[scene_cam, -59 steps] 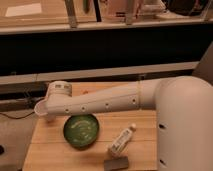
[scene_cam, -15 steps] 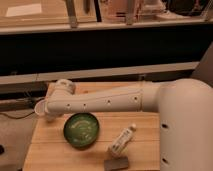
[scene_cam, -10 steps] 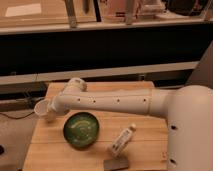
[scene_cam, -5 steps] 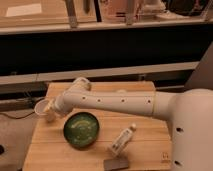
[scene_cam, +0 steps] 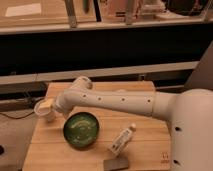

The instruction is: Pick up the ceramic cup

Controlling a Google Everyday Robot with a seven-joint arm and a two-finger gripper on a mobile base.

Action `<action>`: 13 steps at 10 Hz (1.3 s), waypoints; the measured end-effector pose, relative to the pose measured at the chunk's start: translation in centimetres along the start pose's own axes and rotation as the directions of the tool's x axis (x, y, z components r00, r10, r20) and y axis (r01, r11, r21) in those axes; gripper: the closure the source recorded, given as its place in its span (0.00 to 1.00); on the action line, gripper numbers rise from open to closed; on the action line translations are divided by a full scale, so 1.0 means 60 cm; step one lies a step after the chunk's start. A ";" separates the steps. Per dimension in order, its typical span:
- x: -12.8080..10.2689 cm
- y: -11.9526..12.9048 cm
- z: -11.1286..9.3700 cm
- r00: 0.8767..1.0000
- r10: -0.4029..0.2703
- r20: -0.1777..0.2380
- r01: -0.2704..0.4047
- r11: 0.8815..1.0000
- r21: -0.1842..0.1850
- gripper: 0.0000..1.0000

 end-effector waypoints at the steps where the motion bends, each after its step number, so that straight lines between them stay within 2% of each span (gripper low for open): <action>1: 0.003 -0.001 0.000 1.000 0.002 0.000 -0.002 1.000 -0.004 0.20; 5: 0.019 -0.011 0.000 0.998 0.067 0.019 -0.066 0.997 -0.042 0.20; 8: 0.035 -0.012 0.003 0.988 0.156 0.018 -0.154 0.985 -0.078 0.20; 10: 0.044 -0.010 0.010 0.980 0.200 0.015 -0.197 0.974 -0.116 0.20; 13: 0.045 -0.021 0.032 0.977 0.215 0.007 -0.210 0.959 -0.191 0.20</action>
